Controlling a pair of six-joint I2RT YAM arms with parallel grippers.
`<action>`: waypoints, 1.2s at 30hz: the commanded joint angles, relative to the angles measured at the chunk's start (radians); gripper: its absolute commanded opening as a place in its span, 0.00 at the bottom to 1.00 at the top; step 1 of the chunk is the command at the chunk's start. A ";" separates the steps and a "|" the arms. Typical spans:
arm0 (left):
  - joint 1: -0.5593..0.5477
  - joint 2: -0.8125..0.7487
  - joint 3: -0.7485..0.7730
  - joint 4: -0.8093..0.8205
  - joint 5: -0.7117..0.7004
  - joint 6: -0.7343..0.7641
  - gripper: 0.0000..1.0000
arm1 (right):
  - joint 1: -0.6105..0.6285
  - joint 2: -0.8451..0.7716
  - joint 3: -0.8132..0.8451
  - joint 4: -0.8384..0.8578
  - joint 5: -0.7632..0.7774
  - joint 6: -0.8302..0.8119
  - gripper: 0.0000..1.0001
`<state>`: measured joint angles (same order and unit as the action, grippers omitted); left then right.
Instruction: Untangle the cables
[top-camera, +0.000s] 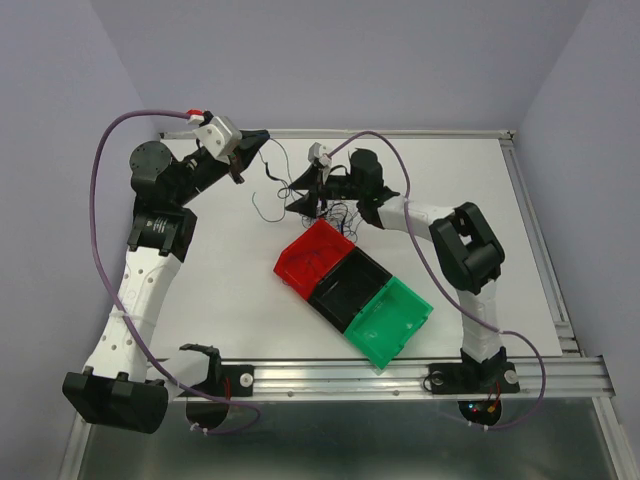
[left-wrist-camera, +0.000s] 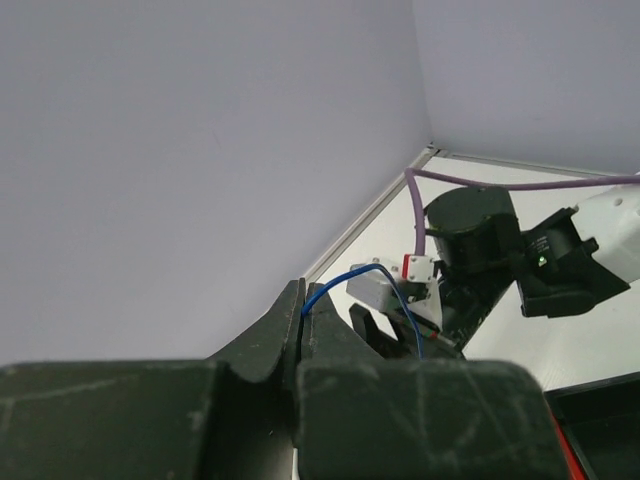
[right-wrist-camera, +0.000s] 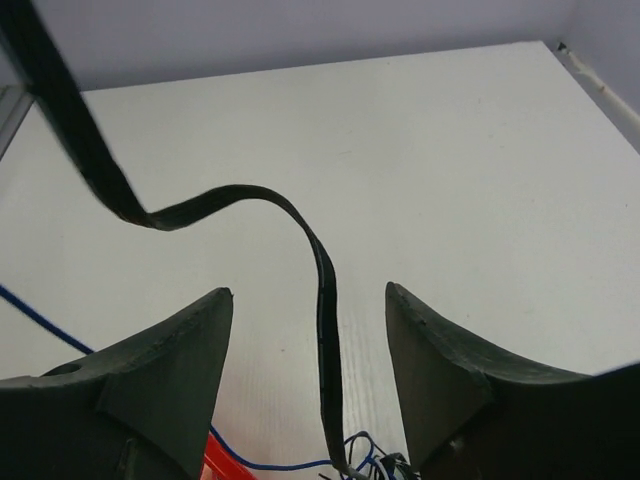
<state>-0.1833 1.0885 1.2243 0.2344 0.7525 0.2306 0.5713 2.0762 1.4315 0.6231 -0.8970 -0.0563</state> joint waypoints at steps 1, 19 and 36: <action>-0.004 -0.045 0.014 0.045 0.004 -0.004 0.00 | 0.001 0.042 0.084 -0.074 0.052 -0.054 0.66; -0.001 -0.111 -0.089 0.261 -0.981 0.042 0.00 | -0.126 -0.228 -0.258 0.132 0.812 0.323 0.01; 0.004 -0.006 -0.077 0.258 -0.936 0.004 0.00 | -0.212 -0.439 -0.382 0.198 0.866 0.490 0.01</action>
<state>-0.1875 1.0481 1.1168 0.4519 -0.1944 0.2508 0.3439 1.7409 1.0061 0.7292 -0.0078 0.4282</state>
